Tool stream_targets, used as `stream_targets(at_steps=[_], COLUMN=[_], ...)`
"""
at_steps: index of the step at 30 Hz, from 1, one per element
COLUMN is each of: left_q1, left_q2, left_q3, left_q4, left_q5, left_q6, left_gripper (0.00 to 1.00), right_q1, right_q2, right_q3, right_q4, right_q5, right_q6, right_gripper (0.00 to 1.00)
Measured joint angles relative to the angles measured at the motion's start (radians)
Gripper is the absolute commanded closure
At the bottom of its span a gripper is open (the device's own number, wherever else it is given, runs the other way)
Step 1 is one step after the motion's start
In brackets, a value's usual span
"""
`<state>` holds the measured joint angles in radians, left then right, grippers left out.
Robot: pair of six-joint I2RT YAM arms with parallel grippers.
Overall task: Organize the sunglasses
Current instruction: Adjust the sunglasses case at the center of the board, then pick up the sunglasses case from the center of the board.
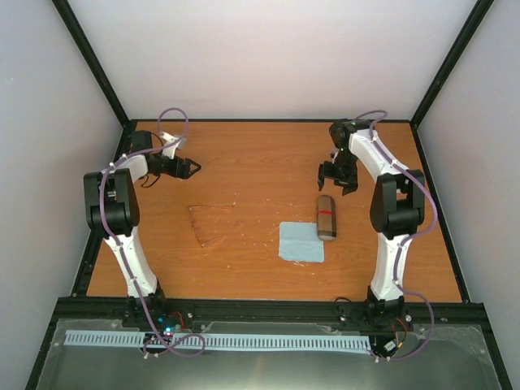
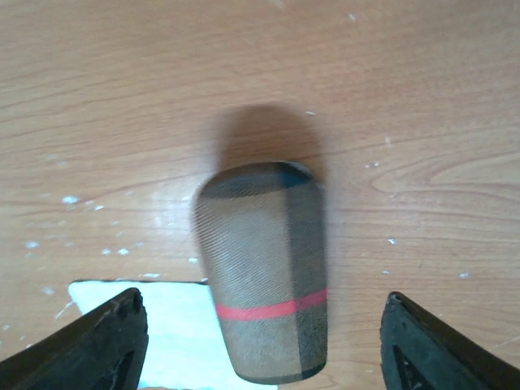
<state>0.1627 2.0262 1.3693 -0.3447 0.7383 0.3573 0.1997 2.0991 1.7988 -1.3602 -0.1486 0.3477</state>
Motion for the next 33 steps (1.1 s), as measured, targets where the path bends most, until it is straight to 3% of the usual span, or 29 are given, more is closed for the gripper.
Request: stream_targets(at_steps=[5,13,24,33], left_q1=[0.0,0.0,0.0,0.006], left_q2=[0.0,0.0,0.0,0.0], left_q3=[-0.005,-0.023,-0.032,-0.032], left_q4=[0.008,0.008,0.008,0.008], left_q5=[0.003,0.006,0.006,0.006], left_q6=[0.0,0.0,0.0,0.0], left_gripper=[0.07,0.06,0.06,0.06], right_q1=[0.024,0.169,0.151,0.105], right_q2=[-0.064,-0.003,-0.064,-0.151], right_q3=[-0.015,-0.063,-0.178,-0.374], right_q4=[0.035,0.022,0.034,0.125], right_q5=[-0.022,-0.001,0.037,0.001], right_q6=[-0.006,0.024,0.146,0.172], right_gripper=[0.19,0.14,0.13,0.18])
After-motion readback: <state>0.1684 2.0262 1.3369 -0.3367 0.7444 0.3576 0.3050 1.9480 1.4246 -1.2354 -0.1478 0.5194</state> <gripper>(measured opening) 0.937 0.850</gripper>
